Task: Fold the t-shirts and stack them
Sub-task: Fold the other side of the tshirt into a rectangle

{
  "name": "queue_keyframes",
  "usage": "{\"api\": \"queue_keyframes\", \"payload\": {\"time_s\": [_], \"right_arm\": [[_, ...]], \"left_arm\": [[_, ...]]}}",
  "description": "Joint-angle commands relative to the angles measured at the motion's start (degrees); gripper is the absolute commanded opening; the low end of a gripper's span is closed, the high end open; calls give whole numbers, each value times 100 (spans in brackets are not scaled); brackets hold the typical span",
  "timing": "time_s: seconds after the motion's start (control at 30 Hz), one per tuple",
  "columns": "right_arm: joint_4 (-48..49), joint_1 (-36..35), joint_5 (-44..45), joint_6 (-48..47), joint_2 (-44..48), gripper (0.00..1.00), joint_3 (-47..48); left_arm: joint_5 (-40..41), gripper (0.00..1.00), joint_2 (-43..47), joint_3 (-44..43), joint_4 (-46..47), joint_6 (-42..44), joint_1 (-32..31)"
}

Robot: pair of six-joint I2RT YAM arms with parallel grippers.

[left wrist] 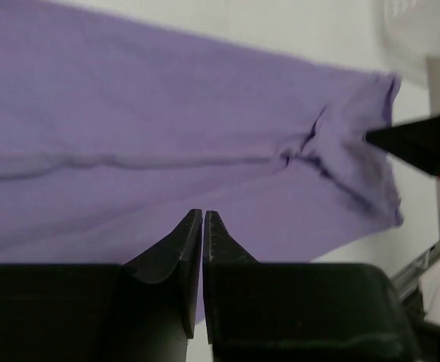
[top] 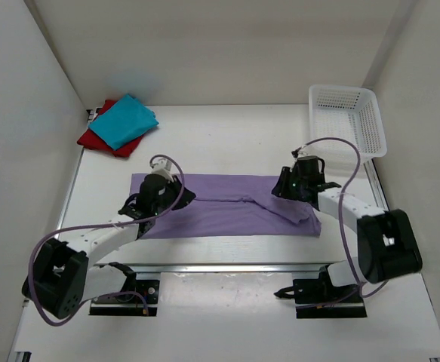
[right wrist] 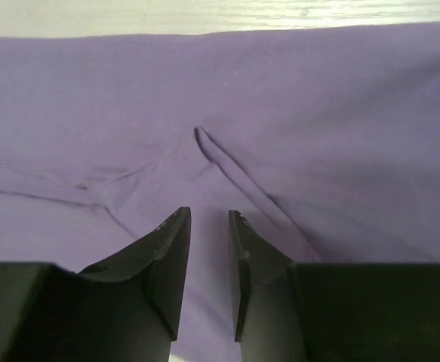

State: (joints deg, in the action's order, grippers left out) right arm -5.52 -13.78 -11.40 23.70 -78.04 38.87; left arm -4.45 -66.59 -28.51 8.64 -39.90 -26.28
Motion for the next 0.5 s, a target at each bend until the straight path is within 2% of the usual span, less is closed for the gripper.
{"api": "queue_keyframes", "payload": {"time_s": [0.0, 0.13, 0.27, 0.47], "right_arm": [[805, -55, -283, -244, -491, 26, 339], [869, -90, -214, -384, -1010, 30, 515], [1026, -55, -82, -480, -1056, 34, 446], [896, -1, -196, -472, -1485, 38, 709]], "left_arm": [[-310, 16, -144, 327, 356, -9, -316], [-434, 16, 40, 1012, 857, -220, -422], [-382, 16, 242, 1584, 1235, -448, -623], [-407, 16, 269, 1691, 1351, -484, -624]]}}
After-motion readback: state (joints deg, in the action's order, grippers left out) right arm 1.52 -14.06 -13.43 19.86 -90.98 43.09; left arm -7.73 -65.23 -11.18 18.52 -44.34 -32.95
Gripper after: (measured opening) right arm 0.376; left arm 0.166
